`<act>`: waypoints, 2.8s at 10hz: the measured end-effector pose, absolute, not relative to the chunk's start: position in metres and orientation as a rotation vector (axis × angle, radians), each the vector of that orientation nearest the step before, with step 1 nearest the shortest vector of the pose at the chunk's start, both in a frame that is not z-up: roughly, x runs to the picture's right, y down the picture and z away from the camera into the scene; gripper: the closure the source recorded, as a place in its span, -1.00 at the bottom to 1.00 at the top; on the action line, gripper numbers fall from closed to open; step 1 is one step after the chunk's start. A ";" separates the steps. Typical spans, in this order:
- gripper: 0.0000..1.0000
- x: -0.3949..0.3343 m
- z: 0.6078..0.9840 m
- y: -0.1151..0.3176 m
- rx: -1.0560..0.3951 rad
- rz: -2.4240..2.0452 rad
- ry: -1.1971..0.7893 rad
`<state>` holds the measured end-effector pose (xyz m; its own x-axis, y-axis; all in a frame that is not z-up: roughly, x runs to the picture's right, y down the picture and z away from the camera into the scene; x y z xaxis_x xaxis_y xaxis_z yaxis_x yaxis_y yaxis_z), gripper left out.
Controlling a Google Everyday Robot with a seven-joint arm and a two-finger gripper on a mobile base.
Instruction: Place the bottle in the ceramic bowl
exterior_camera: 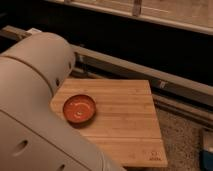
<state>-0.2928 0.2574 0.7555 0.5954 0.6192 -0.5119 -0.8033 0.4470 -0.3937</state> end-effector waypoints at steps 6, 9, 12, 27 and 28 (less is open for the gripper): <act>1.00 -0.278 0.692 0.177 -0.676 0.981 0.190; 1.00 -0.256 0.685 0.122 -0.657 1.026 0.168; 1.00 -0.232 0.717 0.079 -0.631 1.068 0.188; -0.60 -0.182 0.833 0.045 -0.573 1.187 0.282; -0.60 -0.183 0.833 0.045 -0.573 1.186 0.281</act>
<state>-0.1830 0.0448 0.8329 0.3625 0.7896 -0.4951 -0.9278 0.2557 -0.2716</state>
